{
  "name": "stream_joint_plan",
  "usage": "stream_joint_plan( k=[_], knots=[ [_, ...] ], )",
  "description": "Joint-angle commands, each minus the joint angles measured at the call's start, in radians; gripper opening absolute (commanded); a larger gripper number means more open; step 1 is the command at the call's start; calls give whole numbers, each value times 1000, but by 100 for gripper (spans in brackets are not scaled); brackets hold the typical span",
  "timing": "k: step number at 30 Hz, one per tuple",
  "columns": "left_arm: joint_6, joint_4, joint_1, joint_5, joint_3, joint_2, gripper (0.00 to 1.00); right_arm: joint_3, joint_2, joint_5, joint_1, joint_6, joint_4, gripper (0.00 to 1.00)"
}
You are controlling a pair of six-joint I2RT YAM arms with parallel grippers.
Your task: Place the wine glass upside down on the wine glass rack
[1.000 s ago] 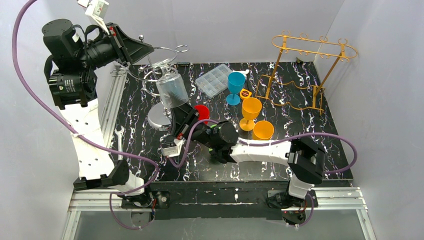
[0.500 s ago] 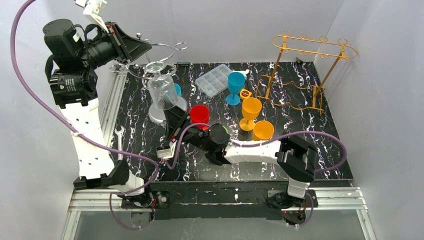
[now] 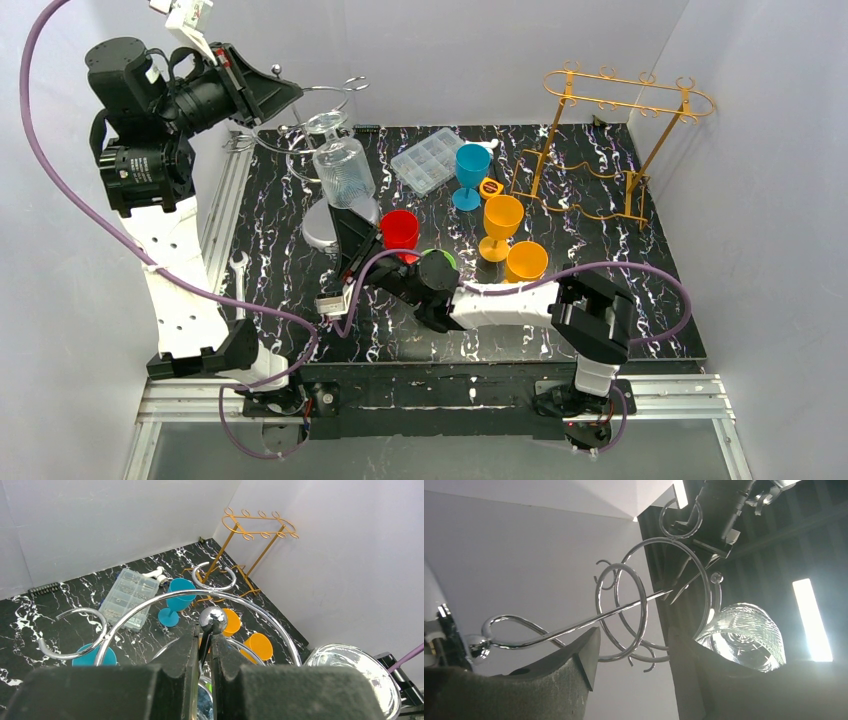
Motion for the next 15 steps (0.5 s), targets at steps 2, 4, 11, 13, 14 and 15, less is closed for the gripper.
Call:
stream_joint_plan(
  k=[2, 4, 11, 13, 14, 15],
  knots=[
    [-69, 129, -1, 11, 91, -36, 0, -23, -43, 59, 9, 26, 61, 68],
    [-56, 129, 1, 1, 96, -38, 0, -46, -51, 76, 15, 37, 68, 71],
    [-37, 130, 3, -32, 95, -32, 0, -98, -69, 111, 53, 99, 87, 78],
    [-27, 129, 2, -46, 79, -36, 0, -108, -77, 119, 70, 125, 95, 80],
    [-19, 129, 2, -55, 68, -40, 0, -112, -83, 126, 81, 140, 96, 82],
    [-8, 131, 3, -63, 56, -46, 0, -117, -89, 133, 92, 154, 98, 83]
  ],
)
